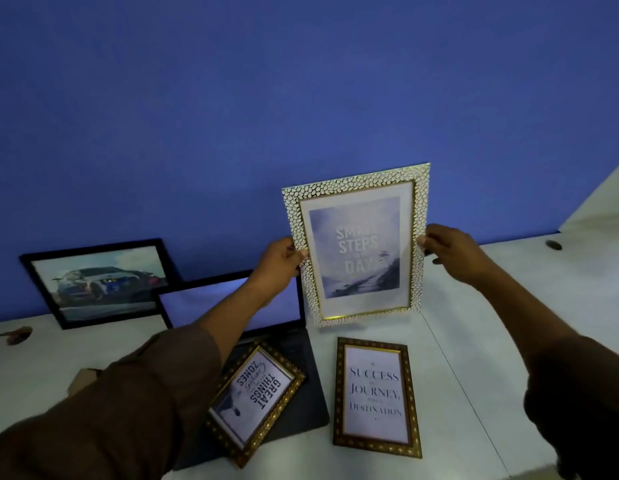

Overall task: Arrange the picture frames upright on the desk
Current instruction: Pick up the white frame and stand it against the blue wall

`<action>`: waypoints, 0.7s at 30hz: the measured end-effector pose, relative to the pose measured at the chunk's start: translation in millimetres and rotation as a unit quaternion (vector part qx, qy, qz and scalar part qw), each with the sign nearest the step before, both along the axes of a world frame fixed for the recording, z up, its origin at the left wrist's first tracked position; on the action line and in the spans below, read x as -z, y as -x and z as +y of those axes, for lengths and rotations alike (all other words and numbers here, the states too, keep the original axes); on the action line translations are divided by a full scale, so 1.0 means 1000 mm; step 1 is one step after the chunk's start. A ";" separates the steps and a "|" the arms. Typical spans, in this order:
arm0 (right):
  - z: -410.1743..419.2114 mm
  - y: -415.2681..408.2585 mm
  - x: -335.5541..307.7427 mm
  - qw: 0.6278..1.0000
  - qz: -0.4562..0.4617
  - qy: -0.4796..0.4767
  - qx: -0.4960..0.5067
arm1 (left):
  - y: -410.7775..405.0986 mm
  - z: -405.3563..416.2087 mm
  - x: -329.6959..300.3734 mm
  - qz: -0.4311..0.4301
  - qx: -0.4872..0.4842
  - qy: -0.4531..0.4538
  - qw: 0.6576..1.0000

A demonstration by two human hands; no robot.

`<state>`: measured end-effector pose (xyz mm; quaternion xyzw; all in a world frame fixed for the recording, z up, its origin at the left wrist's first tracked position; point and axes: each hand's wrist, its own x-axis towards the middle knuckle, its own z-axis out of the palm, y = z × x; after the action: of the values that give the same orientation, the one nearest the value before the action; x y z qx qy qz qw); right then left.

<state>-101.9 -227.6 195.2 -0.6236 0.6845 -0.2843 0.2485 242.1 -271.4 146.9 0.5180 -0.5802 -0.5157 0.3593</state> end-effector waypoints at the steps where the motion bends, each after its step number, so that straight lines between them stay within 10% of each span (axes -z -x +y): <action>1: -0.004 0.005 0.004 1.000 0.001 0.001 0.002 | 0.005 -0.007 0.001 -0.005 0.001 0.001 1.000; 21: -0.171 0.065 0.120 0.988 0.020 -0.116 -0.099 | 0.089 -0.106 0.090 -0.084 -0.144 -0.098 0.981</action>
<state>-166.4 -399.0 74.8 -0.6607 0.6529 -0.1645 0.3319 153.0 -377.5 57.4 0.6704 -0.4744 -0.4671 0.3277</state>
